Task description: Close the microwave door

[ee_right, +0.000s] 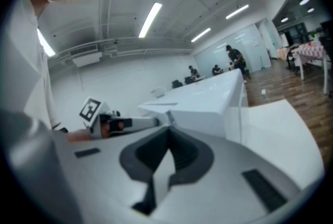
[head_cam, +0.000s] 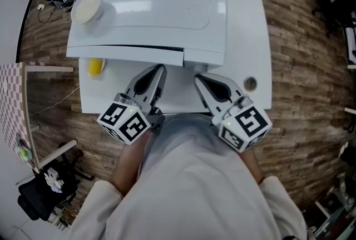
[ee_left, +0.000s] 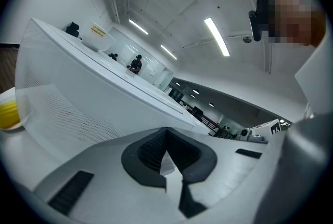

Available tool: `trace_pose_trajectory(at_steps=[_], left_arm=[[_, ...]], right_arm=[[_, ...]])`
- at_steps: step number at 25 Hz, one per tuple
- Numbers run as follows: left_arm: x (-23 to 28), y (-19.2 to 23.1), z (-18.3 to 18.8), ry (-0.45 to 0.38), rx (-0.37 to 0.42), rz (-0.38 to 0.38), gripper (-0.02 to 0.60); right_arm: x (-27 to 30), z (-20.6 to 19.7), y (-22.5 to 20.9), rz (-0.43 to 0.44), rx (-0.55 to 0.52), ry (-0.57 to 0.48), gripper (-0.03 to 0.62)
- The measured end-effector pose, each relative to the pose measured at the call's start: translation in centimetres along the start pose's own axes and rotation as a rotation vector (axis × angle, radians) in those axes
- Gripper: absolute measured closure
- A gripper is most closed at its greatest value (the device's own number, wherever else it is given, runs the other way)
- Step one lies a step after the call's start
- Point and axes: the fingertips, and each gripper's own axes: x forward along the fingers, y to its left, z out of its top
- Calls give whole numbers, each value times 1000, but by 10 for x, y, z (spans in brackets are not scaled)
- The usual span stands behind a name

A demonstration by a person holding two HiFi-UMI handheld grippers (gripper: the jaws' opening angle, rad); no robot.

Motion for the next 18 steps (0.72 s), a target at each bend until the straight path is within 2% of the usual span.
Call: trace_pose_trajectory(at_steps=[18], left_arm=[[10, 4, 7, -21, -45, 10, 565]], right_arm=[[-4, -9, 4, -4, 34, -4, 577]])
